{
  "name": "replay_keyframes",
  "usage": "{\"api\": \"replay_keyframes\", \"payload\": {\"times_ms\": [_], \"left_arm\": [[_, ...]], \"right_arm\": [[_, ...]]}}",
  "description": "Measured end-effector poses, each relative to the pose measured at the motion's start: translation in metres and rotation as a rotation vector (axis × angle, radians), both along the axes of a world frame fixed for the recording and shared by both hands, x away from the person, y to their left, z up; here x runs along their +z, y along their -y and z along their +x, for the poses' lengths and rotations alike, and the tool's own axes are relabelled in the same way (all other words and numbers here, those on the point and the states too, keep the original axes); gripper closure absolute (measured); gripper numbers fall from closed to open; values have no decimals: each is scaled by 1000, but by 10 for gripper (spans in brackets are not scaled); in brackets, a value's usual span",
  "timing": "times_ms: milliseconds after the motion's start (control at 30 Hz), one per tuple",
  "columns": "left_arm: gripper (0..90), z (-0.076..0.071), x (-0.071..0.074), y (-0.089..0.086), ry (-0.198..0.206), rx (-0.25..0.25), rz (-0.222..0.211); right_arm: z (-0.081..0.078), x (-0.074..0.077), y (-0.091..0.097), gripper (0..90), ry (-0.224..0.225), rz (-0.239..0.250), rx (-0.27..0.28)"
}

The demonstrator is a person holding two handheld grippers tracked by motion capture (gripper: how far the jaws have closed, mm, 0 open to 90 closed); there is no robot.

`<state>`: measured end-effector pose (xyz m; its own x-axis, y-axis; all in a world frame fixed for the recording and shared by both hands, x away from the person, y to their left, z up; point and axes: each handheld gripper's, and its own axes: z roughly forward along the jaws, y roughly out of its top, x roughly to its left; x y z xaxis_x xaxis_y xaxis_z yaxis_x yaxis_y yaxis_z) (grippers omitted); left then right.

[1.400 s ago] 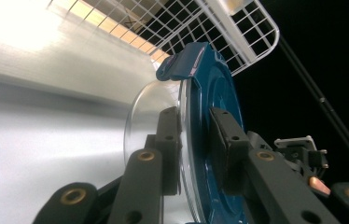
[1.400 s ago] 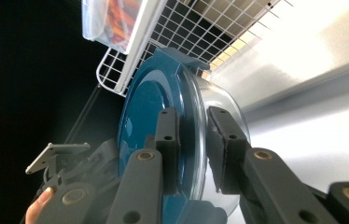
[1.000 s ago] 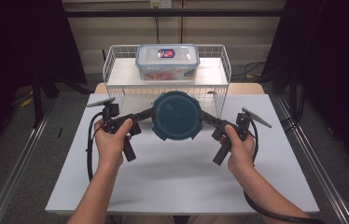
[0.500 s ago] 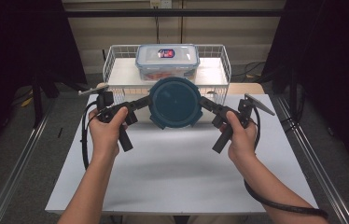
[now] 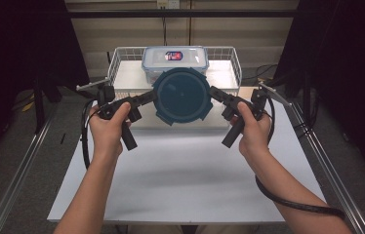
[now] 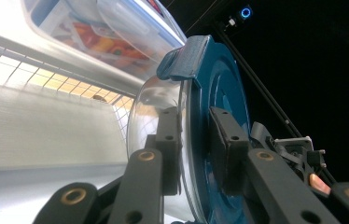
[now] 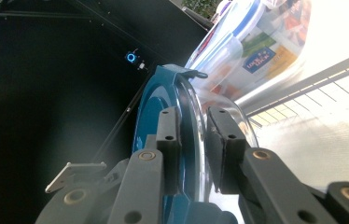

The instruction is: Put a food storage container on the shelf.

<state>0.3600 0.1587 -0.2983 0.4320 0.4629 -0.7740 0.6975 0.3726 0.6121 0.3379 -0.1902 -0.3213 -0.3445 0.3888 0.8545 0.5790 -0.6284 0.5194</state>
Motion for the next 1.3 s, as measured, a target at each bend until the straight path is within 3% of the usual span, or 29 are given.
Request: {"api": "replay_keyframes", "payload": {"times_ms": [167, 600, 933, 1300], "left_arm": [[750, 1, 9, 1, 8, 15, 4], [749, 15, 44, 2, 57, 24, -1], [749, 37, 56, 2, 67, 35, -41], [749, 65, 69, 3, 72, 51, -46]], "right_arm": [[3, 5, -1, 759, 15, 4, -6], [20, 37, -2, 758, 55, 33, -24], [40, 54, -5, 759, 84, 48, -50], [69, 68, -7, 760, 83, 77, -65]]}}
